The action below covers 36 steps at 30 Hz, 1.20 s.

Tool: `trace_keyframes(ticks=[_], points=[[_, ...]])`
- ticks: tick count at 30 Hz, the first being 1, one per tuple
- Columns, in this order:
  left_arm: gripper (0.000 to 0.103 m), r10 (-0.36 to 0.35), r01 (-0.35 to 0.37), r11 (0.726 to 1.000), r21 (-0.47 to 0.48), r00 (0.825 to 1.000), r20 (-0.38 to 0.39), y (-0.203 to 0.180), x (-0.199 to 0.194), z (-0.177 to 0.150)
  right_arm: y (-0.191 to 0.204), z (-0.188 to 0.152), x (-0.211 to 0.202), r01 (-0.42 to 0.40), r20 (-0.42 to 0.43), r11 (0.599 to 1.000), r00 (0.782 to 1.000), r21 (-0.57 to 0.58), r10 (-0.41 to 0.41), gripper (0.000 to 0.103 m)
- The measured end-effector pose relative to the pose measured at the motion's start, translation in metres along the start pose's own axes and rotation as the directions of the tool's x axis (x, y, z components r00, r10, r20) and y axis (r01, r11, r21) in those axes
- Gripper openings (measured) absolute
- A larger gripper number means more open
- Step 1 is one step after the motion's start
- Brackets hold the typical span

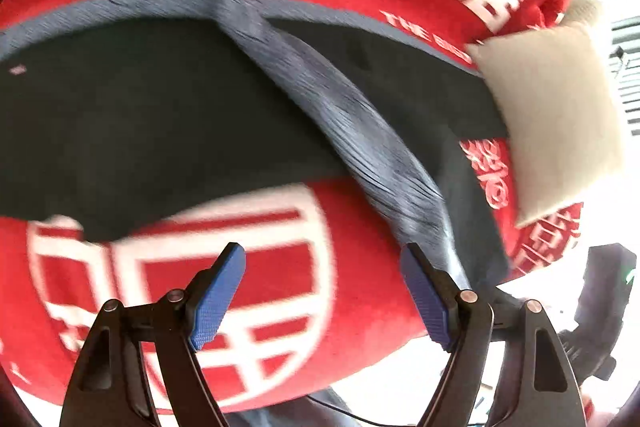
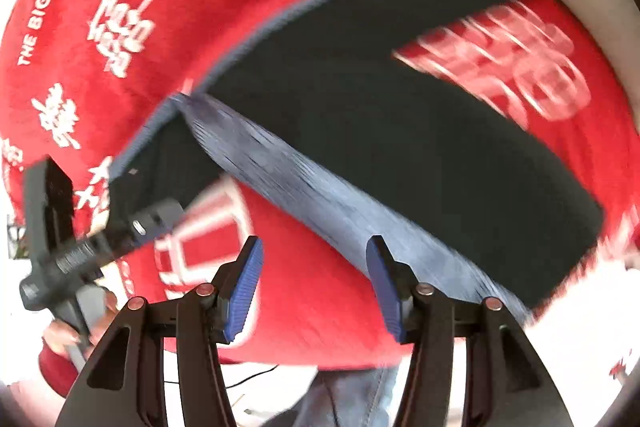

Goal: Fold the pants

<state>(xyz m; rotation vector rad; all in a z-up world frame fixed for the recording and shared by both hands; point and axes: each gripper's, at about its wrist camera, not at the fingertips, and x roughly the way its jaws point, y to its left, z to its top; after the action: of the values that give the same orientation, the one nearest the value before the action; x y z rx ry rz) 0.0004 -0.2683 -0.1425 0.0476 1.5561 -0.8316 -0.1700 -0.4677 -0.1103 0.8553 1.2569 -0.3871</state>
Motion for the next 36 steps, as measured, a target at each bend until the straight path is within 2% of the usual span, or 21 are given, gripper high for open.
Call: trace_keyframes(ticks=[3, 8, 11, 15, 20, 23, 24, 25, 27, 31, 36], points=[[0.081, -0.018, 0.018, 1.0, 0.012, 1.0, -0.024, -0.011, 0.012, -0.004, -0.034, -0.028, -0.012, 0.028, 0.003, 0.999, 1.0, 0.045, -0.028, 0.057], [0.081, -0.015, 0.016, 1.0, 0.008, 0.999, -0.05, -0.025, 0.035, -0.002, -0.083, -0.055, -0.016, 0.097, -0.012, 0.993, 0.995, 0.073, -0.097, 0.057], [0.081, -0.018, 0.017, 1.0, -0.024, 0.998, -0.065, -0.029, 0.052, 0.007, -0.116, -0.065, -0.016, 0.093, -0.035, 0.99, 0.995, 0.104, -0.09, 0.057], [0.081, -0.01, 0.007, 0.999, -0.051, 0.997, -0.072, -0.032, 0.063, 0.012, -0.15, -0.07, -0.005, 0.028, -0.076, 0.992, 0.997, 0.123, -0.018, 0.057], [0.081, 0.005, -0.007, 1.0, -0.028, 0.998, -0.07, -0.041, 0.069, 0.015, -0.16, -0.067, 0.006, -0.083, -0.072, 0.993, 0.993, 0.088, 0.089, 0.057], [0.08, -0.002, 0.0, 1.0, -0.031, 0.997, -0.073, -0.042, 0.069, 0.017, -0.155, -0.06, 0.007, -0.13, -0.063, 0.99, 0.989, 0.053, 0.134, 0.05], [0.073, -0.007, 0.005, 0.999, -0.033, 0.998, -0.069, -0.043, 0.069, 0.018, -0.155, -0.059, 0.008, -0.142, -0.067, 0.988, 0.987, 0.055, 0.146, 0.036], [0.049, -0.016, 0.013, 0.999, -0.034, 0.997, -0.073, -0.044, 0.069, 0.019, -0.156, -0.058, 0.008, -0.159, -0.076, 0.985, 0.984, 0.068, 0.164, 0.02], [0.017, -0.06, 0.056, 0.997, -0.047, 0.993, -0.102, -0.045, 0.074, 0.021, -0.156, -0.056, 0.005, -0.182, -0.091, 0.978, 0.977, 0.105, 0.191, 0.014], [0.016, -0.096, 0.093, 0.994, -0.05, 0.993, -0.062, -0.05, 0.06, 0.026, -0.146, -0.048, -0.02, -0.223, -0.061, 0.97, 0.971, 0.099, 0.23, 0.012], [0.016, -0.143, 0.141, 0.987, -0.075, 0.989, -0.025, -0.056, 0.042, 0.043, -0.136, -0.006, -0.069, -0.271, 0.015, 0.96, 0.962, 0.069, 0.271, 0.011]])
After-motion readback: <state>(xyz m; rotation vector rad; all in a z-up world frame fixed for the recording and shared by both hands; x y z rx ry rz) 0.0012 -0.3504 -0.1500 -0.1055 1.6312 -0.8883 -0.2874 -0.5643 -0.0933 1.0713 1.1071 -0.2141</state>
